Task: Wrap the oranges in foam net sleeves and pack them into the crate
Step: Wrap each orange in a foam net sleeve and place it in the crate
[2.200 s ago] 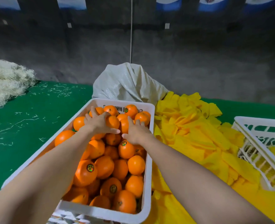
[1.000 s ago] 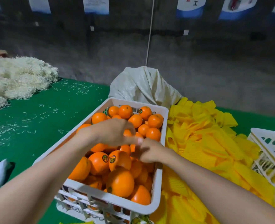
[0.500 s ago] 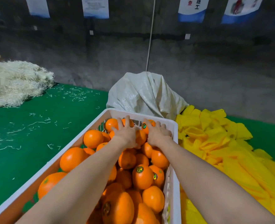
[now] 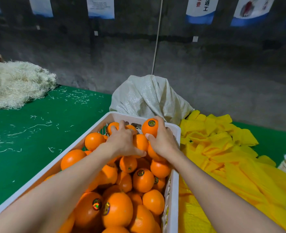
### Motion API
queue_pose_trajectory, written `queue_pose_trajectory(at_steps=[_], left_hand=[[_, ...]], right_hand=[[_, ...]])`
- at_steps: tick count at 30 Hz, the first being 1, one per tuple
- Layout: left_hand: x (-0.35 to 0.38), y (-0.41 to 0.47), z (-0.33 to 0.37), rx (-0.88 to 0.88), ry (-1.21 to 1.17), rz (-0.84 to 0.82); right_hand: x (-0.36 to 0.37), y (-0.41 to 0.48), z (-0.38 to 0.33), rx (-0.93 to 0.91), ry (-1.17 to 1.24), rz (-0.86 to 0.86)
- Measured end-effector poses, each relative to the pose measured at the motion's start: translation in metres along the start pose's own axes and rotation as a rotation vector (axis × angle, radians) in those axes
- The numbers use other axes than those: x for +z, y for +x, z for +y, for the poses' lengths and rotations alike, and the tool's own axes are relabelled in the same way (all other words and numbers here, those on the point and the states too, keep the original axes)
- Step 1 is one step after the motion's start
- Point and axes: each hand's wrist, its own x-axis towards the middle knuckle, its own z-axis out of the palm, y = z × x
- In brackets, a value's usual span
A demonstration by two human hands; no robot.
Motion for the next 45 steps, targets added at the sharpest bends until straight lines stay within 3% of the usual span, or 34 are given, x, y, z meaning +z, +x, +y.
queue_pose_trajectory(at_steps=[7, 11, 13, 17, 22, 24, 27, 30, 33, 36, 38, 40, 42, 45], left_hand=[[-0.015, -0.092, -0.014, 0.095, 0.048, -0.127], [-0.024, -0.126, -0.009, 0.117, -0.004, -0.043], [-0.032, -0.137, -0.004, 0.106, -0.074, 0.002], [-0.030, -0.147, -0.011, 0.051, 0.095, 0.198], [-0.019, -0.155, -0.028, -0.079, 0.192, 0.110], [-0.014, -0.158, -0.028, -0.055, 0.254, 0.167], [-0.016, -0.156, -0.022, -0.002, 0.135, 0.283], [-0.018, -0.149, -0.021, 0.076, -0.141, 0.238], [-0.018, -0.139, -0.024, 0.119, -0.383, 0.202], [-0.024, -0.125, -0.021, 0.143, -0.630, 0.076], [-0.026, -0.113, -0.017, 0.187, -0.523, -0.076], [-0.024, -0.104, -0.015, 0.245, -0.350, -0.113], [-0.021, -0.099, -0.015, 0.275, -0.324, -0.074], [-0.015, -0.098, -0.018, 0.247, -0.387, -0.020]], right_hand=[[-0.013, -0.070, -0.010, 0.204, 0.368, -0.282], [-0.019, -0.093, -0.009, 0.344, 0.420, -0.322], [-0.021, -0.104, -0.009, 0.326, 0.371, -0.313], [-0.024, -0.120, -0.016, 0.179, 0.316, -0.275], [-0.019, -0.120, -0.024, 0.099, 0.251, -0.239], [-0.017, -0.114, -0.024, 0.092, 0.270, -0.225], [-0.011, -0.101, -0.024, 0.091, 0.188, -0.413], [-0.002, -0.093, -0.023, 0.096, 0.089, -0.589], [0.001, -0.092, -0.020, 0.091, 0.185, -0.510], [-0.004, -0.096, -0.021, 0.203, 0.476, -0.432], [-0.009, -0.098, -0.025, 0.259, 0.679, -0.480], [-0.011, -0.098, -0.026, 0.287, 0.824, -0.529], [-0.009, -0.099, -0.029, 0.238, 0.754, -0.469], [-0.004, -0.099, -0.027, -0.112, 0.312, -0.146]])
